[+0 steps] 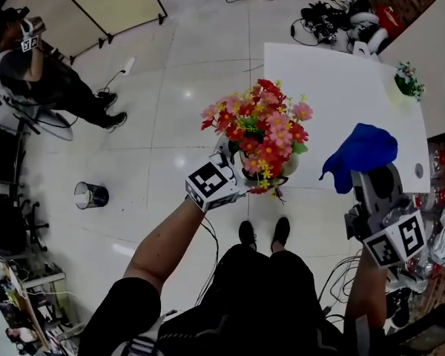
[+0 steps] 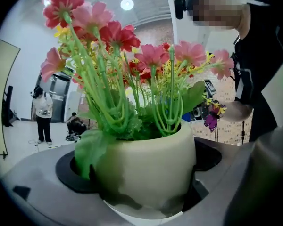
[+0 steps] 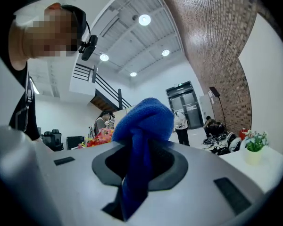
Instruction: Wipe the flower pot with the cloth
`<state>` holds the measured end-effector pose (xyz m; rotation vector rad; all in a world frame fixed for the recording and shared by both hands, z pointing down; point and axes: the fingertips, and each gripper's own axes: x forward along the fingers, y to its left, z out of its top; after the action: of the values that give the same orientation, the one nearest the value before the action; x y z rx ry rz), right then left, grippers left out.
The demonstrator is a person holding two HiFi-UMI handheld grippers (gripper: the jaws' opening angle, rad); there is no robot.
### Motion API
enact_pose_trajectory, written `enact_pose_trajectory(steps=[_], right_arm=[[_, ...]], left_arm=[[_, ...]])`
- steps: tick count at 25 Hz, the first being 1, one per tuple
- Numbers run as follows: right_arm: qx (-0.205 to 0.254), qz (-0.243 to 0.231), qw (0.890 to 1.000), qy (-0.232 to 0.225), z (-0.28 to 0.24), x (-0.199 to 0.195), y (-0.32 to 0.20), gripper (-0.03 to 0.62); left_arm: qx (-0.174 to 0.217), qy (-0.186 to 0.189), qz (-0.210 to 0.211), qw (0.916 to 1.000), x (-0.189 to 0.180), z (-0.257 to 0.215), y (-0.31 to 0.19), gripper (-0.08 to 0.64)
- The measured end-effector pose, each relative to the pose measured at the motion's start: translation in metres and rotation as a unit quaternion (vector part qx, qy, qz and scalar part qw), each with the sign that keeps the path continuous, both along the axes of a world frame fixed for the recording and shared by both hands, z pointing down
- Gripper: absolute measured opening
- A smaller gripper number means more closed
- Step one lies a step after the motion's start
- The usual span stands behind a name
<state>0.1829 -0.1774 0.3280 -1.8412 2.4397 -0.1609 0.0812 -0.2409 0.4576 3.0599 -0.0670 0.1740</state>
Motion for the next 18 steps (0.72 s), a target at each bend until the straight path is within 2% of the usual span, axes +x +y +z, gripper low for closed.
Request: enact_pose_trajectory(steps=[6, 11, 18], right_arm=[[-0.024, 0.008, 1.000, 0.013, 0.044, 0.012, 0.002, 0.064], [-0.044, 0.015, 0.999, 0.014, 0.078, 0.015, 0.000, 0.064], [-0.046, 0.021, 0.999, 0.006, 0.124, 0.040, 0.007, 0.064]], left_arm=[[-0.010, -0.014, 0.020, 0.9997, 0.021, 0.062, -0.003, 0.580], [0.013, -0.027, 0.052, 0.9982, 0.033, 0.107, 0.002, 0.580], [0.019, -0.036, 0.052, 0.9978, 0.052, 0.166, 0.006, 0.580]])
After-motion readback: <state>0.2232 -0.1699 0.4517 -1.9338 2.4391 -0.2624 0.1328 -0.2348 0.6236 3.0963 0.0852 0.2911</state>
